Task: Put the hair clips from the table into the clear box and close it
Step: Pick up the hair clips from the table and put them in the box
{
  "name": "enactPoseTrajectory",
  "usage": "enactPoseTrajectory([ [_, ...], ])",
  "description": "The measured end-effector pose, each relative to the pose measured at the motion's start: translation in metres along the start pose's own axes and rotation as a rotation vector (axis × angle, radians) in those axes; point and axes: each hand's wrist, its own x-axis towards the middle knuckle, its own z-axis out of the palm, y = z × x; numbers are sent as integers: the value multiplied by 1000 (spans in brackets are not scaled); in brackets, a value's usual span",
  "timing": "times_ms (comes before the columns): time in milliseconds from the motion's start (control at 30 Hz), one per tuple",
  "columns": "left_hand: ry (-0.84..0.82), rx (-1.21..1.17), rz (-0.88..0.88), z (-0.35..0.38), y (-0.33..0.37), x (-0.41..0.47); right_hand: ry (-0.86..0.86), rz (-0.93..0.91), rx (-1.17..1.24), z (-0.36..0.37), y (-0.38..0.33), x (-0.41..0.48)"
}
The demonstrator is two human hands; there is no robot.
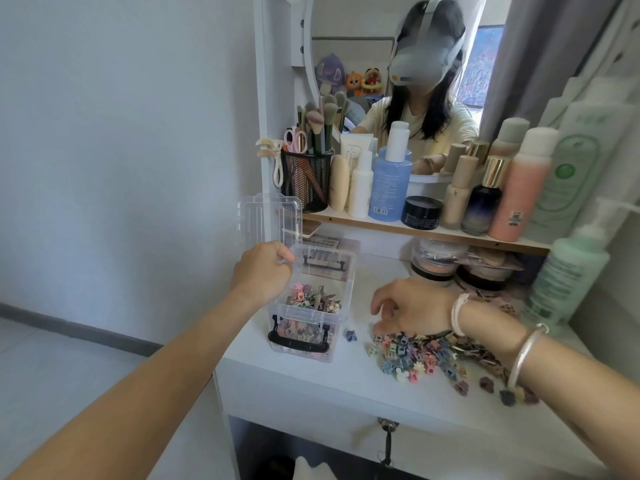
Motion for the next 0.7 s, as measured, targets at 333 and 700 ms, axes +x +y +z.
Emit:
enactPoseTrajectory([
  [333,-11,1,-16,-1,0,-1,29,-131,-171,20,-25,12],
  [700,-12,2,-17,-1,1,-2,161,-185,-51,14,-9,14],
])
